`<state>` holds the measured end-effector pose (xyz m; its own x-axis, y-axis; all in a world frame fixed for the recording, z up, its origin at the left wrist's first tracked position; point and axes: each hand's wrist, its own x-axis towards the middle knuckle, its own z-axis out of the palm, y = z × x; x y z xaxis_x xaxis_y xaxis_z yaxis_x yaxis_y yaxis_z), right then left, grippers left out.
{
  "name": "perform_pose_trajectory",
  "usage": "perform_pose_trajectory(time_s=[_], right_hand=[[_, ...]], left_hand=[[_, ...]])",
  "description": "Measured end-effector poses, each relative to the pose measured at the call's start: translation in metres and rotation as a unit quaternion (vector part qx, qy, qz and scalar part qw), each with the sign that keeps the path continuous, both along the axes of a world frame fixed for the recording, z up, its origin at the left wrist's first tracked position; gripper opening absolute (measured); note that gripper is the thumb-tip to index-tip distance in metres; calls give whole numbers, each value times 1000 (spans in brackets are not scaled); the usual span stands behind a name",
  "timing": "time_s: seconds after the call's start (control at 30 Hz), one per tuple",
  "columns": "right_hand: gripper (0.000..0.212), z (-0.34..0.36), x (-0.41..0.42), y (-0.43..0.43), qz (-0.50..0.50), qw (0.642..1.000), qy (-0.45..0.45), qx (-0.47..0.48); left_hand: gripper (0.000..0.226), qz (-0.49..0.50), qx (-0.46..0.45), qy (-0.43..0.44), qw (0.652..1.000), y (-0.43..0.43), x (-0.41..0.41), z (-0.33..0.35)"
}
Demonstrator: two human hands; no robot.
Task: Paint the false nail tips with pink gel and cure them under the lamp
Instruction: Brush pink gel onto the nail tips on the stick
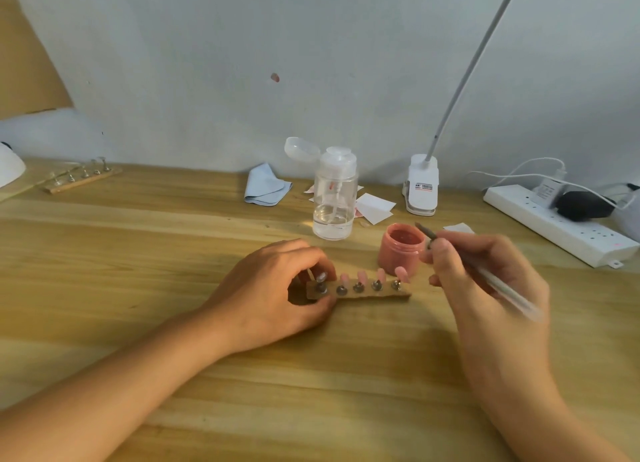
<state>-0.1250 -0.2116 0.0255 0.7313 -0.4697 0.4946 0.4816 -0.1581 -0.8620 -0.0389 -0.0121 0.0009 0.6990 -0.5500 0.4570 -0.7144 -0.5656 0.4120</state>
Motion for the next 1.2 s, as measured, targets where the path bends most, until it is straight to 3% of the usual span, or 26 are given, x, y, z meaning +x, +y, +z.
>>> perform_pose_trajectory(time_s=[0.27,0.43,0.57,0.8,1.2], right_hand=[[8,-8,-16,30,100,989,75,81],[27,-7,-14,28,73,980,130,128],[30,-7,-13,29,57,979,130,148],[19,-10,-12,29,76,981,141,112],[22,-9,-12,30,77,982,127,116]], left_hand=[[20,5,-3,9,1000,0,-1,0],[16,3,-12,2,1000,-1,-1,0],[19,0,-15,1,1000,-1,0,0],[18,-2,-17,4,1000,-1,0,-2],[23,-1,-14,2,1000,-1,-1,0]])
